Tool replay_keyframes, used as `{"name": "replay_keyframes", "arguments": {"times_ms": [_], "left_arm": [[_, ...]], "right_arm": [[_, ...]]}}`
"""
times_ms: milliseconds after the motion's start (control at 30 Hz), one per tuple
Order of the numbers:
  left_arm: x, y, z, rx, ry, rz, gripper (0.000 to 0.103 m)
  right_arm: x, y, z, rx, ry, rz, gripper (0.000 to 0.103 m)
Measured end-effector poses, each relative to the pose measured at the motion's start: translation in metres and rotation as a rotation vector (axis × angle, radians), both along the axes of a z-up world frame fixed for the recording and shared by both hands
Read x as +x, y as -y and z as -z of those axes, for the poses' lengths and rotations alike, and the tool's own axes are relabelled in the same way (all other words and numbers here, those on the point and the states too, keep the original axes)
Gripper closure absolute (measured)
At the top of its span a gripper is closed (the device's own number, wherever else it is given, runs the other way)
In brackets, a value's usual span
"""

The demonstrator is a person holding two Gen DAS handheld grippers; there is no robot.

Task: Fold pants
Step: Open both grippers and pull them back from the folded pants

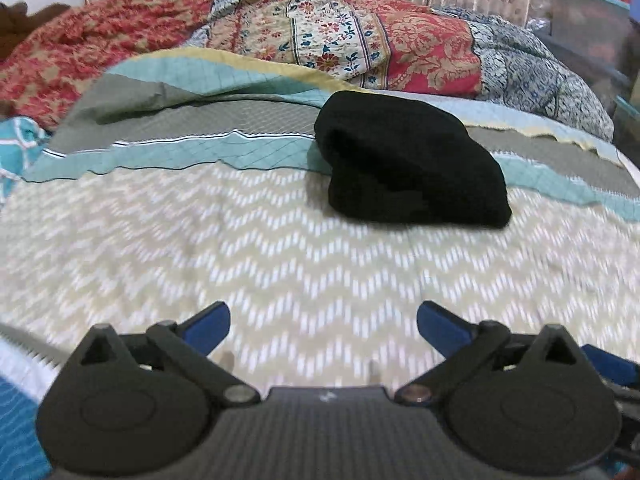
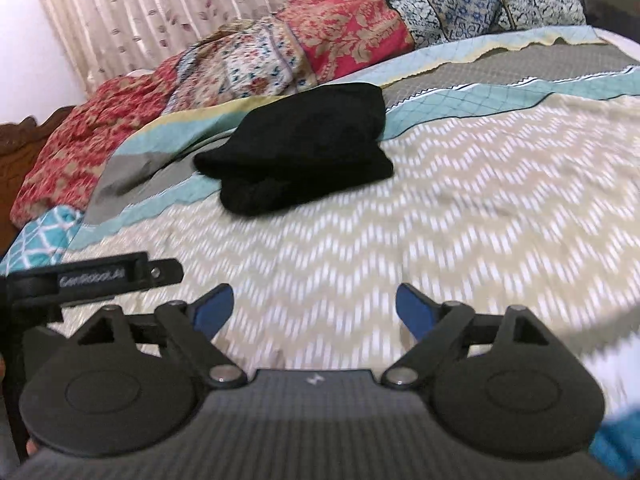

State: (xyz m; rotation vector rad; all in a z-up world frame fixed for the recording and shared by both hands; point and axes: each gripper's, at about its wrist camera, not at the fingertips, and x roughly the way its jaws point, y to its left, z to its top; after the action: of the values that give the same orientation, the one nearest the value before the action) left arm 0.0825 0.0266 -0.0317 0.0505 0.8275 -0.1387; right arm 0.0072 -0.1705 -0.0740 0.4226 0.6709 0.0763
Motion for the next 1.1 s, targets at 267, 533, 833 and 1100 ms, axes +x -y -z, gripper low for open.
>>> {"name": "replay_keyframes", "arguments": {"times_ms": [267,533,833,1100], "left_arm": [[-0.049,-0.002,-0.014,0.064,0.010,-0.001,0.000],[-0.073,-0.004,-0.023,0.102,0.027,-0.020,0.000],[-0.086,-0.004,-0.028,0.144,0.055,-0.029,0.000],[-0.086,-0.005,-0.029,0.179,0.019,-0.020,0.000]], "right_arm": [[-0.045,-0.009,-0.005,0.011,-0.031,0.026,0.000],[-0.059,-0.013,-0.012,0.088,-0.084,0.028,0.000],[-0.065,-0.021,-0.016,0.096,-0.099,0.010,0.000],[-0.068,-0.023,-0.018,0.115,-0.112,0.001,0.000]]}}
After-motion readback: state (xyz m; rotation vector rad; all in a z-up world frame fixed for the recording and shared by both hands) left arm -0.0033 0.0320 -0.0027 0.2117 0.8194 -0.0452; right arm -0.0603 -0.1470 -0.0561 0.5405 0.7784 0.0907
